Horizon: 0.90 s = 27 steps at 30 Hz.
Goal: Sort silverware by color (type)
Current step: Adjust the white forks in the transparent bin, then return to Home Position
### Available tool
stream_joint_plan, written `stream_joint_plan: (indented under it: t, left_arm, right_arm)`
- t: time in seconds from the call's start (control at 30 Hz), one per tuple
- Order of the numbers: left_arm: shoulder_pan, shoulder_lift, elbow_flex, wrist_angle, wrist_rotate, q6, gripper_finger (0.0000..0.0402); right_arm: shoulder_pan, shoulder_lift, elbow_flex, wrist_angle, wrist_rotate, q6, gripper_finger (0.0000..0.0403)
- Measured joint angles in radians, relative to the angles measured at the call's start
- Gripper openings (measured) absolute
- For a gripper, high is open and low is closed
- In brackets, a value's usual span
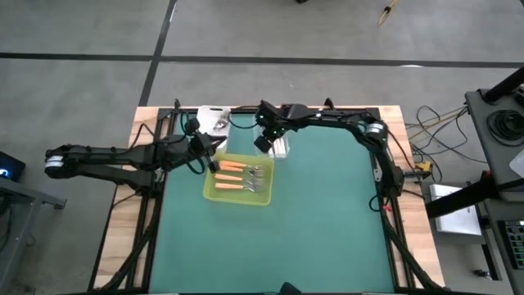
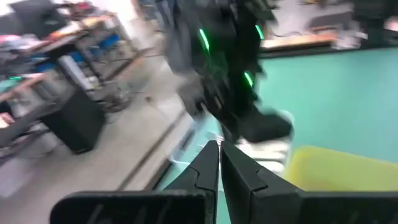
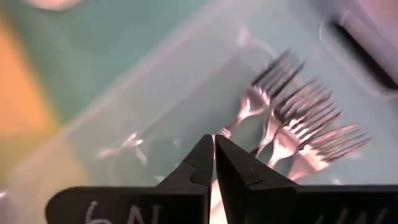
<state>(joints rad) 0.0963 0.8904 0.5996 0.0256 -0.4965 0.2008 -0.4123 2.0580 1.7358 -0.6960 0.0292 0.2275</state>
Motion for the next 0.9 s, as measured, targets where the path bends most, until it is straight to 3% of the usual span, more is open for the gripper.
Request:
stream_joint_plan:
  t: [0.17, 0.3, 0.4, 0.67, 0.9]
  left_arm:
    - [0.000, -0.043, -0.098, 0.052, 0.218, -0.056, 0.0000]
    - [-0.001, -0.129, -0.219, 0.131, 0.329, -0.124, 0.0000]
    - [-0.001, -0.207, -0.278, 0.142, 0.342, -0.151, 0.0000]
    - [0.000, -0.427, -0.350, 0.119, 0.350, -0.110, 0.0000]
    - [0.008, -0.609, -0.359, -0.005, 0.351, -0.117, 0.0000]
  right_arm:
    - [0.060, -0.179, -0.149, 0.139, -0.016, -0.169, 0.0009]
    - [0.081, -0.389, -0.383, 0.318, -0.134, -0.247, 0.0008]
    - [0.090, -0.544, -0.560, 0.417, -0.187, -0.284, 0.0009]
    - [0.103, -0.950, -0.956, 0.610, -0.197, -0.344, 0.0009]
    - [0.103, -1.255, -1.196, 0.630, -0.220, -0.367, 0.0009]
